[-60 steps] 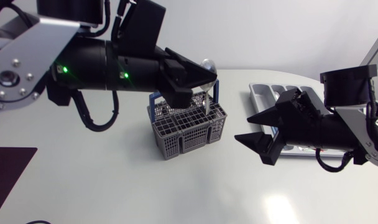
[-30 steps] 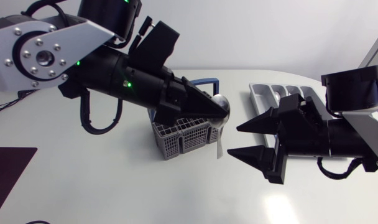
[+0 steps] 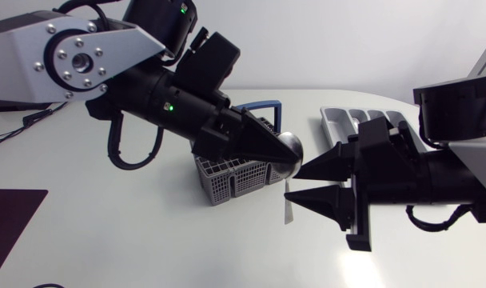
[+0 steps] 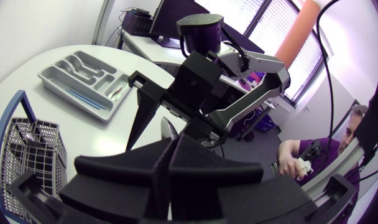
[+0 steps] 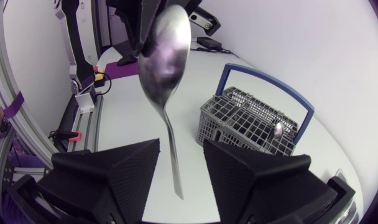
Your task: Unload the cutlery basket into the drawer organizer.
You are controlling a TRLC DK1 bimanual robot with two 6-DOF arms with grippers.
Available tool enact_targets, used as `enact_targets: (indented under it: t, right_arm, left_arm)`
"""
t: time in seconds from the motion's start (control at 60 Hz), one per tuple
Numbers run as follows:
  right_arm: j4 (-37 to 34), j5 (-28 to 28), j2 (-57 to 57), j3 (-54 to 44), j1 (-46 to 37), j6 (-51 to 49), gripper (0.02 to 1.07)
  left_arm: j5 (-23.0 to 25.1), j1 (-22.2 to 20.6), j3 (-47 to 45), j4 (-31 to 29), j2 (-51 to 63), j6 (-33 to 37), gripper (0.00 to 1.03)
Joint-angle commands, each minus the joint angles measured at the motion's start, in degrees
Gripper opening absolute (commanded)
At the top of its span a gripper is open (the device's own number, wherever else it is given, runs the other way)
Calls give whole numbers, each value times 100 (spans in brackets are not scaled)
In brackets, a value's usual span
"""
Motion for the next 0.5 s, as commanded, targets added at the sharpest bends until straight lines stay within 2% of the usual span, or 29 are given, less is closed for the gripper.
enact_targets:
  t: [0.0, 0.133, 0.15, 0.167, 0.367, 0.483]
  right_arm:
    - [-86, -86, -36, 121, 97, 114, 44]
    - [-104, -95, -89, 112, 194, 158, 42]
    - [-121, -95, -98, 112, 203, 158, 39]
    - [-130, -103, -107, 112, 229, 158, 30]
    - [-341, -156, -159, 103, 238, 141, 7]
    - [-490, -174, -194, 103, 229, 88, 7]
  left_arm:
    - [253, 45, 264, -51, 74, 29, 6]
    - [340, 54, 300, -77, 83, -6, 6]
    - [349, 54, 308, -77, 83, -15, 6]
    - [358, 62, 317, -77, 92, -15, 6]
    - [393, 150, 361, -95, 136, -32, 6]
    - [402, 203, 379, -95, 180, -32, 6]
